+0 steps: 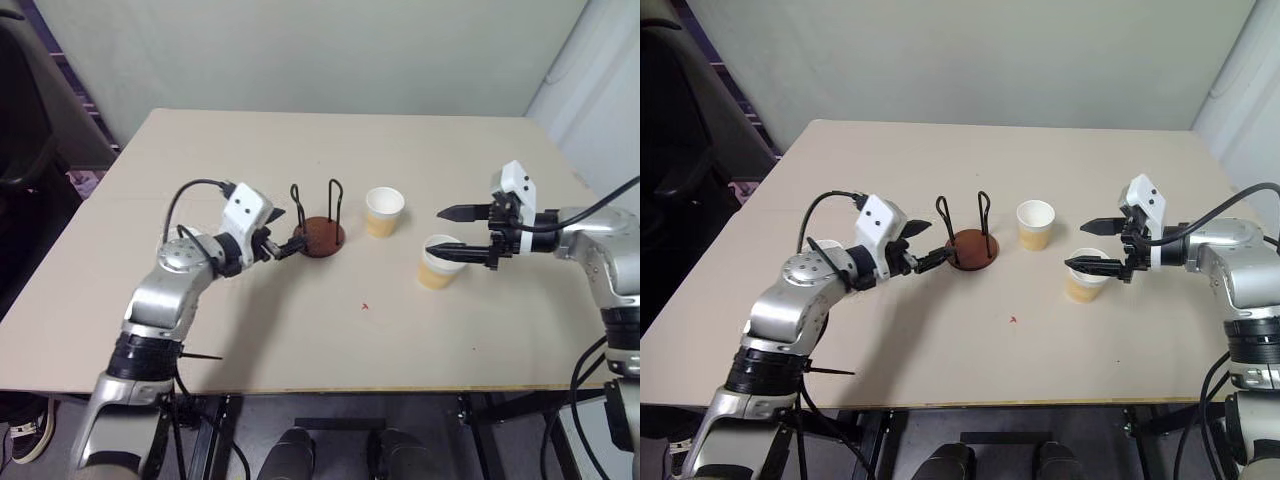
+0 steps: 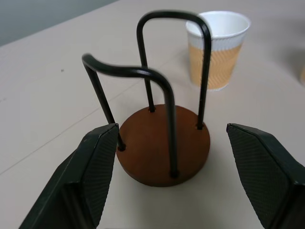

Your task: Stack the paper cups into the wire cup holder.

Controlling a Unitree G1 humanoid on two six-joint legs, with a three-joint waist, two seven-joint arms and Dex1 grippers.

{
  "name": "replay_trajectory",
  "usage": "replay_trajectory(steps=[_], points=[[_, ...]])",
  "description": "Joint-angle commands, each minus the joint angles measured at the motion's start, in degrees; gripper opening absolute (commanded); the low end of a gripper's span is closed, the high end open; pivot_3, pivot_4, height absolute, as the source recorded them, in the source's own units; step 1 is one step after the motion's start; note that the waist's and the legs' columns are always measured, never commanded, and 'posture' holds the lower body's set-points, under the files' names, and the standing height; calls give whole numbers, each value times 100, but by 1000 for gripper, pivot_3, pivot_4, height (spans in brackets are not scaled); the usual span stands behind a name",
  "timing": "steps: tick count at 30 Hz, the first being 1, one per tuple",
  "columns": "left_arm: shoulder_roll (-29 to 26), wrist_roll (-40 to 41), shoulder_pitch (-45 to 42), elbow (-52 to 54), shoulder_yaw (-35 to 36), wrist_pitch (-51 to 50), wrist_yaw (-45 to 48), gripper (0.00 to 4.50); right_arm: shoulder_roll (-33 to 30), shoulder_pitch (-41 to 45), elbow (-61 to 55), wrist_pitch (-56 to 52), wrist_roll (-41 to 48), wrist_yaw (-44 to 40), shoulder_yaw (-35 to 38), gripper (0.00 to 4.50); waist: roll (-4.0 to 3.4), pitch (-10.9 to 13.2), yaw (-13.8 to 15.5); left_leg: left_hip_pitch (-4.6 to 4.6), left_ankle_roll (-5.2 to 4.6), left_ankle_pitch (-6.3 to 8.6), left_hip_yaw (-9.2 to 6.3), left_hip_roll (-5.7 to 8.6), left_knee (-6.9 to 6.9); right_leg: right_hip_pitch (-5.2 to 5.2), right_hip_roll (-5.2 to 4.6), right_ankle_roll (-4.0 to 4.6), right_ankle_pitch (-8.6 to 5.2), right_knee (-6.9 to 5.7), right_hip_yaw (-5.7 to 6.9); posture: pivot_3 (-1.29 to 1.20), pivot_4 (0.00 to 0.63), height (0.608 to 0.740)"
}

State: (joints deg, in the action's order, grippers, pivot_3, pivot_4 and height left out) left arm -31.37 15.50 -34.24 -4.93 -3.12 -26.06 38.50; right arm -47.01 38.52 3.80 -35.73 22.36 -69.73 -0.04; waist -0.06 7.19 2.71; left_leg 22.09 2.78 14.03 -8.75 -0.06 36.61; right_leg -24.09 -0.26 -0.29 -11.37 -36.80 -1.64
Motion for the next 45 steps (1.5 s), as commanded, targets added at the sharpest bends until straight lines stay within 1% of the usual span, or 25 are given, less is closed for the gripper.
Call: replay_trajectory(steps=[1,4,7,8,13,17,21,25,29,34,38,45], points=[[244,-227,-337,-393,-49,388,-70,3868,-150,-22,-320,-63,156,108,295,4500,0,0,6,1,0,0,2,0,3,0,0,-3,2,2,0,0,150,740],[478,-311,-479,-748,-27,577,-76,3302,-203,-133,-448,-122,212,178,367,4500,0,0,13,2,-1,0,4,1,16,7,-1,-9,3,6,-1,0,150,740],[577,-348,-533,-916,-12,678,17,2291,-260,-255,-570,-177,265,245,447,4500,0,0,11,11,0,-1,7,1,36,8,0,-17,4,9,-2,0,150,740],[589,-356,-532,-933,-10,697,67,1842,-269,-282,-599,-188,279,267,462,4500,0,0,11,14,1,-1,8,1,39,8,0,-19,4,12,-2,0,150,740],[570,-208,-460,-728,11,579,365,50,-301,-332,-664,-217,334,329,492,4500,0,0,13,25,0,-1,21,6,46,9,1,-33,13,30,-4,0,150,740],[519,-24,-335,-264,-45,366,744,20,-313,-330,-681,-213,373,356,471,4500,0,0,15,38,-1,-3,21,8,49,9,1,-45,20,48,-4,0,150,740],[411,148,55,909,-361,-199,1018,20,-304,-355,-804,-255,437,336,426,4500,0,0,15,48,1,-4,27,8,51,9,1,-53,25,75,-6,0,150,740],[215,388,425,1647,-496,-626,1270,20,-280,-417,-907,-293,473,340,382,4500,0,0,16,57,-1,-3,34,7,54,9,2,-56,24,86,-6,0,150,740],[172,402,568,1825,-599,-784,1249,20,-257,-426,-908,-286,460,320,328,4500,0,0,15,50,-4,-1,25,5,56,9,0,-55,24,78,-7,0,150,740],[168,543,776,2208,-726,-1006,1274,20,-278,-413,-880,-252,422,242,223,4500,0,0,14,42,-40,10,5,5,58,10,-3,-55,32,72,-15,0,150,740],[276,602,853,2366,-801,-1115,1138,20,-290,-404,-835,-203,361,222,139,4500,0,0,14,40,-41,8,3,6,59,12,-3,-55,33,69,-15,0,150,740],[137,235,995,2311,-973,-937,929,20,-270,-338,-741,-109,235,183,-20,4500,0,0,14,37,-40,7,4,4,59,13,-2,-55,33,67,-16,0,150,740]])
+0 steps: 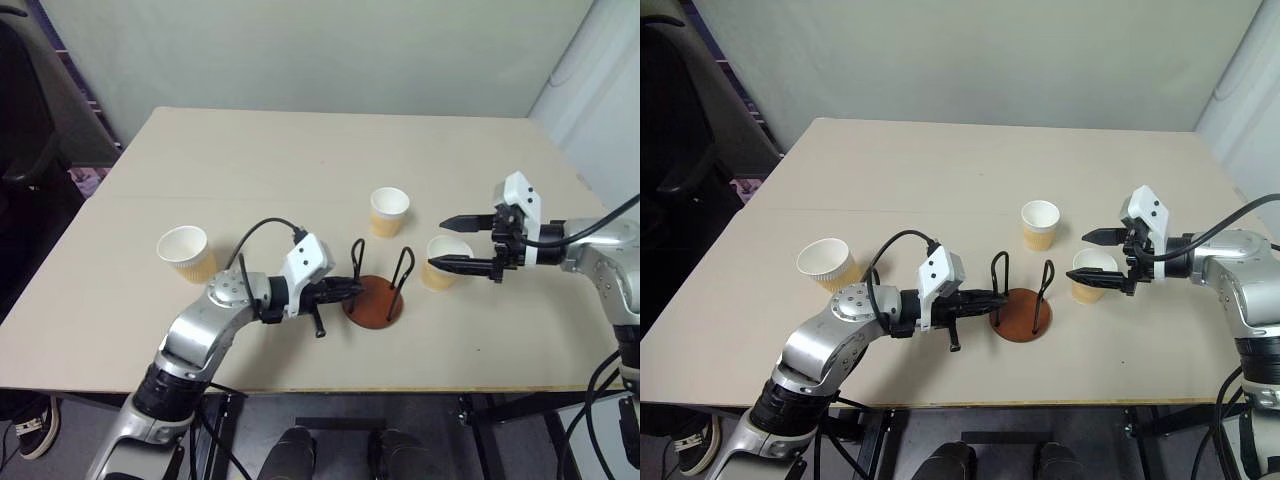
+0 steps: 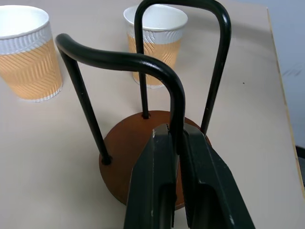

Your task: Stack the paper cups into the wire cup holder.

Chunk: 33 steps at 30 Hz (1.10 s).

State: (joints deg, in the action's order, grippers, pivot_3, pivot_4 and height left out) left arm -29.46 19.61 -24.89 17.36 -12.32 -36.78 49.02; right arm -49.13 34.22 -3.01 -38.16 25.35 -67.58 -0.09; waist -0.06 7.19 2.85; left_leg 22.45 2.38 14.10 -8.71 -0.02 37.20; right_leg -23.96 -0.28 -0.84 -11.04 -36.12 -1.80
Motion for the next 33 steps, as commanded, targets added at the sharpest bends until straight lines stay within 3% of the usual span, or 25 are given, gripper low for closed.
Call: replay_trajectory(steps=[1,3,4,7,15,25,33], points=[[-61,-204,87,68,-78,132,-140,20,-76,91,-53,161,-100,-40,-54,4500,0,0,0,-2,0,0,-1,0,0,2,0,0,0,0,0,0,150,740],[-40,-251,112,55,-103,53,-221,20,-144,69,-37,230,-185,-75,-119,4500,0,0,-1,-2,-3,1,-2,1,2,4,-1,0,0,0,0,0,150,740],[-21,-225,118,59,-83,-16,-254,465,-178,58,-35,263,-229,-94,-144,4500,0,0,0,-3,-5,1,-3,2,2,5,-1,1,1,0,0,0,150,740],[3,-145,121,115,-25,-156,-344,1191,-267,37,-20,350,-316,-191,-193,4500,0,0,-1,-7,-21,10,-2,1,2,8,-2,2,2,0,-1,0,150,740],[-135,-170,293,284,103,-102,-509,4106,-355,362,269,624,-580,-506,-493,4500,0,0,-1,-7,-20,10,0,1,2,8,-1,2,2,1,-2,0,150,740],[-462,-20,606,403,502,-23,-418,4106,-590,387,300,954,-1208,-742,-942,4500,0,0,-2,-8,-20,10,-5,1,-2,7,-1,3,1,1,0,0,150,740],[-791,628,901,799,1381,23,-107,4106,-629,475,529,1214,-1592,-913,-1163,4500,0,0,-3,-9,-22,12,-9,0,-3,6,-1,5,0,0,0,0,150,740]])
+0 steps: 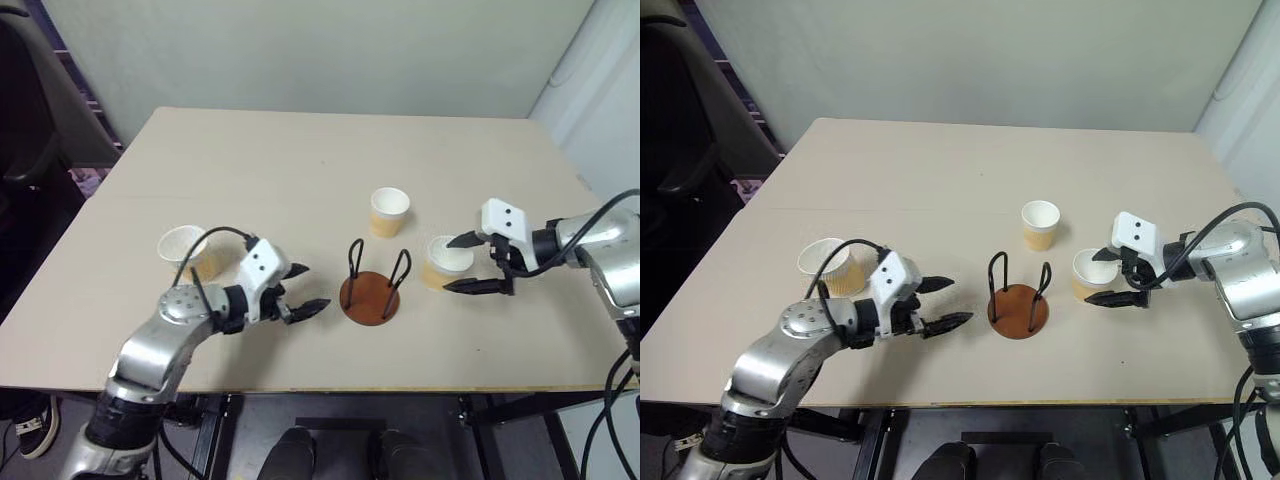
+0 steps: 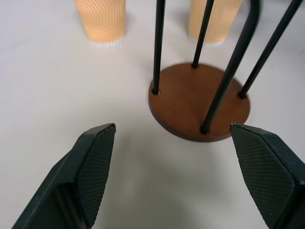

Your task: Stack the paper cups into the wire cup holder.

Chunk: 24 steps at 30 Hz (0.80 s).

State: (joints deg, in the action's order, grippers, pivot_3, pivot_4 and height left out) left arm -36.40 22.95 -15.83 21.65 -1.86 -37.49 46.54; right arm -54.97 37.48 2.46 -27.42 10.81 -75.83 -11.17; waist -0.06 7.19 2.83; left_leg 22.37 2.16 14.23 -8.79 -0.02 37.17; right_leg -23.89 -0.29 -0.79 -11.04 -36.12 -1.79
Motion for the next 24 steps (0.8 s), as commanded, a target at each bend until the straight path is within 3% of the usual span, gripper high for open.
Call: replay_trajectory(steps=[1,2,5,16,24], points=[[-177,360,-1,429,420,74,194,4106,-12,155,-19,167,-165,-108,-102,4500,0,0,-2,0,0,0,-1,0,0,0,0,0,0,0,0,0,150,740],[-245,426,3,484,493,40,232,4106,20,166,-19,188,-191,-121,-141,4500,0,0,-3,-1,-1,0,-1,0,0,0,0,0,0,0,1,0,150,740],[-429,633,15,659,650,-43,334,4154,121,248,36,239,-298,-131,-240,3912,0,0,-6,-3,-1,1,-1,-1,-1,0,1,1,0,0,0,0,150,740],[-691,785,46,724,813,-51,209,4154,285,367,186,392,-487,-244,-392,33,0,0,-9,-4,-1,4,-7,-4,-8,-2,-1,8,-2,0,2,0,150,740],[-768,793,-17,649,839,-22,174,4154,156,553,-99,191,15,-521,38,33,-1,1,-9,-4,3,7,-7,-3,-10,-3,0,13,-5,1,4,0,150,740]])
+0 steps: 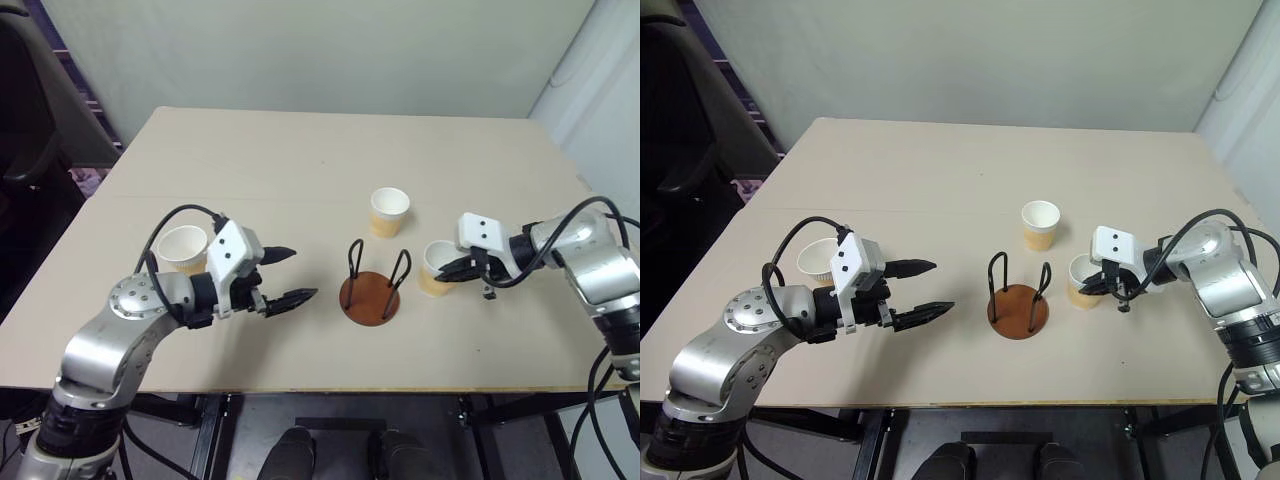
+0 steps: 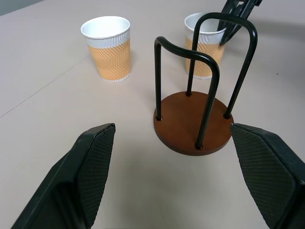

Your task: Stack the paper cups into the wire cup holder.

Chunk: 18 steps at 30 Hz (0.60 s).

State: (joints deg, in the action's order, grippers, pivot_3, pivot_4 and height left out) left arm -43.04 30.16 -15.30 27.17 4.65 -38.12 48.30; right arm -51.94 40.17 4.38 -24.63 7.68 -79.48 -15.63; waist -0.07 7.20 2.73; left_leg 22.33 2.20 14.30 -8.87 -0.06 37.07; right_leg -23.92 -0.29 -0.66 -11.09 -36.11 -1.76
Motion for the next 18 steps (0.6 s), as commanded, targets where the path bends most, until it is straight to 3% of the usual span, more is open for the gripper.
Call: replay_trajectory(steps=[1,8,18], points=[[-135,83,-79,82,224,47,17,4154,-187,393,-332,-136,445,-201,609,33,-3,2,0,1,1,0,0,0,-1,-1,0,1,0,0,0,0,150,740],[-235,43,-108,-21,274,114,60,4154,-9,1430,-844,-655,1410,-251,1233,33,-5,3,-7,1,9,-2,0,-1,-7,-6,5,42,-25,-2,1,0,150,740],[-167,34,-92,60,168,81,-43,4154,246,1362,-1464,-763,1554,-276,717,33,-4,2,-7,6,36,-15,-10,1,-6,-5,3,50,-30,0,8,0,150,740]])
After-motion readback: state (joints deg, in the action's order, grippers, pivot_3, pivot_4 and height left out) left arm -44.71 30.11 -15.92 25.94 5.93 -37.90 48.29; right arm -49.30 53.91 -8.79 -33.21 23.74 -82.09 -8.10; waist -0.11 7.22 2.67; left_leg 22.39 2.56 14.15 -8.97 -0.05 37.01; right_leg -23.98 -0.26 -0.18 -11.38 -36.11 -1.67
